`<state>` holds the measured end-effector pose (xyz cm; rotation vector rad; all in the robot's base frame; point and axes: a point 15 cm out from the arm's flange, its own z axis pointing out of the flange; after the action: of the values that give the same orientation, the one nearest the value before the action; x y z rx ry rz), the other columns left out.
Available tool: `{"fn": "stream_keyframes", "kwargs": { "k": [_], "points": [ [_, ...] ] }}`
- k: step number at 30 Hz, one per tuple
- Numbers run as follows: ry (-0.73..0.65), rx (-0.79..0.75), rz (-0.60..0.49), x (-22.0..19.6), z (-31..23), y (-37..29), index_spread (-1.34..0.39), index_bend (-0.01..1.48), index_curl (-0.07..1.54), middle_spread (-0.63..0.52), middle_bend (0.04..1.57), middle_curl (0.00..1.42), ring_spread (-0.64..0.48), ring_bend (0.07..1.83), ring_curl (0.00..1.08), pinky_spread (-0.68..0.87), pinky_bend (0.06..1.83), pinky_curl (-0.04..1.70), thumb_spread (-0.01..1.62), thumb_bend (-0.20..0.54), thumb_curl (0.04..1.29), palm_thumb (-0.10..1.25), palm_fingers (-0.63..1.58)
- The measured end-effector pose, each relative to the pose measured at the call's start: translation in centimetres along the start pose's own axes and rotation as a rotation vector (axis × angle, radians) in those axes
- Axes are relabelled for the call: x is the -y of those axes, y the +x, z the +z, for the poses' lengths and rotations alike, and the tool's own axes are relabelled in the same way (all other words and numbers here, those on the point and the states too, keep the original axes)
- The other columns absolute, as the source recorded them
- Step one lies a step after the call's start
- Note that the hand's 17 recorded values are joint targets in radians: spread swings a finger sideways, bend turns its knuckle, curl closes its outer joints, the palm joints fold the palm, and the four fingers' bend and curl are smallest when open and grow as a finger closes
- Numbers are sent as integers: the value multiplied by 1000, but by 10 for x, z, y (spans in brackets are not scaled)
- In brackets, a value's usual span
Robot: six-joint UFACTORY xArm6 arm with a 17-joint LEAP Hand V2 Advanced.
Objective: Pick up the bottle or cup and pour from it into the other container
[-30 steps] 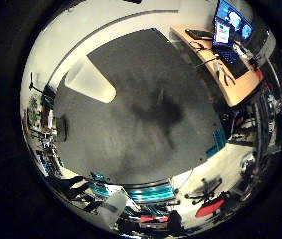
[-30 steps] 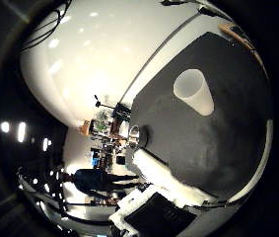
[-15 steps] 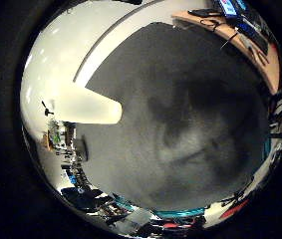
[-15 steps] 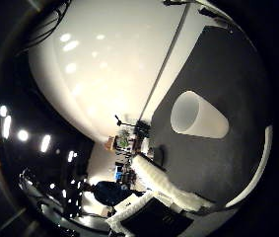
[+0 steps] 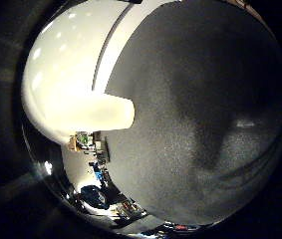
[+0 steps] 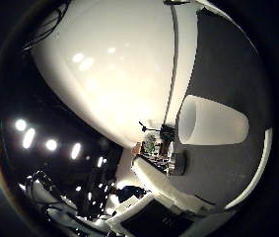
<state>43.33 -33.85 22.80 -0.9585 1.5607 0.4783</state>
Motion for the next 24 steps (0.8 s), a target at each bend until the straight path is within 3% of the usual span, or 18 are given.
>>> {"fn": "stream_keyframes", "kwargs": {
  "k": [6,24],
  "points": [
    [-20,12,9,-2,12,5,-328,138,229,109,294,334,159,504,249,444,628,285,979,-27,289,484,66],
    [-113,28,-13,-3,63,-13,-354,141,225,114,297,333,175,522,245,444,656,274,971,-28,295,486,58]
  ]
}}
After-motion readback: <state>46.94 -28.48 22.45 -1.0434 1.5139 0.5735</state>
